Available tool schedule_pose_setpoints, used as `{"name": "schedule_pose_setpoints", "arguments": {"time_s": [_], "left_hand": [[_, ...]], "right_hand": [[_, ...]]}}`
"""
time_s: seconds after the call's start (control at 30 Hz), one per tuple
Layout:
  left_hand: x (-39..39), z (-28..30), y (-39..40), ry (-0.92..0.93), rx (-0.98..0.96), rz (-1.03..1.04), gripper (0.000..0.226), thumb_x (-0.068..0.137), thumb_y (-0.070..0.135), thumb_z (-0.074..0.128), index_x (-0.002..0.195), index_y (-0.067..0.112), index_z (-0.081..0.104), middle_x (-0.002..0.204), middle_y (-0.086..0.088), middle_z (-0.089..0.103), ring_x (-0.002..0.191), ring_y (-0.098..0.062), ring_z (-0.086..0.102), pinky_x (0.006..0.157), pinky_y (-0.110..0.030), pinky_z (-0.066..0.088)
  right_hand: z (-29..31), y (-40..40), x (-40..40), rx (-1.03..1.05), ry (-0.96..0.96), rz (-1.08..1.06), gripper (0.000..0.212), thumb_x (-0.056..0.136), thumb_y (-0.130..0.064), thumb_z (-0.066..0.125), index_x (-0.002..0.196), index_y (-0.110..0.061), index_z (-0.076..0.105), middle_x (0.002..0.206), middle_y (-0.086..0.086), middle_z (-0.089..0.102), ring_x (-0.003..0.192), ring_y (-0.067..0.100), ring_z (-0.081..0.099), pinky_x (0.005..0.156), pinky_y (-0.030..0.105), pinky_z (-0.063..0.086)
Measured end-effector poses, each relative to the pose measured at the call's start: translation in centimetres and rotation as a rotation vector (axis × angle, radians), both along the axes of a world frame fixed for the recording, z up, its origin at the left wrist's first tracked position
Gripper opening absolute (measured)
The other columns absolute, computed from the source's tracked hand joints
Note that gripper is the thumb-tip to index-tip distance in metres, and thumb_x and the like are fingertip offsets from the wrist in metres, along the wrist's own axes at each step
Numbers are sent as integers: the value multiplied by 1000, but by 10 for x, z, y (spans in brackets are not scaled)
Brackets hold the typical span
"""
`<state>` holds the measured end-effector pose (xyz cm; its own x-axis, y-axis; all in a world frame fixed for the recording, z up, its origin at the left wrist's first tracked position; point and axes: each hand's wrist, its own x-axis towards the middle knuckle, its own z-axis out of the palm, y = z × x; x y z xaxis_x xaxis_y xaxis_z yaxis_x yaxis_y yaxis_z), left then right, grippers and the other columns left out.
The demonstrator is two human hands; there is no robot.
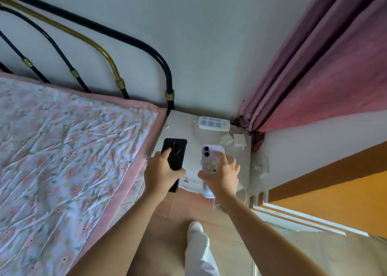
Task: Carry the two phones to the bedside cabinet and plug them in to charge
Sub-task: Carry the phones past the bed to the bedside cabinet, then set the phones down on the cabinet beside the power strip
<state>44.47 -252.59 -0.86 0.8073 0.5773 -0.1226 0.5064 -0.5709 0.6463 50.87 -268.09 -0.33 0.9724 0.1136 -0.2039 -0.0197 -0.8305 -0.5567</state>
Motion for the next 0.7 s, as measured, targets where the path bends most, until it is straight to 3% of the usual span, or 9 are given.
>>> {"name": "schedule_pose_setpoints", "arguments": {"time_s": [0.33, 0.6, 0.7], "left_hand": [[129, -146, 47, 115, -77, 13, 84, 61, 38, 76, 137, 18, 46, 110, -7, 62, 101, -28, 59, 73, -42, 55], [171, -237, 81, 236, -4, -136, 80, 67, 39, 75, 138, 21, 44, 115, -6, 55, 104, -28, 52, 68, -36, 50], [176, -253, 87, 247, 18, -151, 79, 69, 42, 73, 140, 22, 42, 120, -4, 54, 108, -26, 51, 68, -34, 50]], "right_hand": [[-145, 63, 101, -66, 201, -20, 83, 64, -36, 78, 134, -25, 35, 132, 7, 38, 117, 27, 36, 86, 42, 50], [-236, 92, 126, -143, 290, -91, 80, 67, -36, 76, 135, -25, 35, 133, 7, 36, 119, 27, 35, 79, 34, 47], [-254, 103, 131, -147, 290, -154, 77, 67, -36, 77, 133, -24, 38, 132, 7, 38, 117, 27, 36, 80, 37, 51]]}}
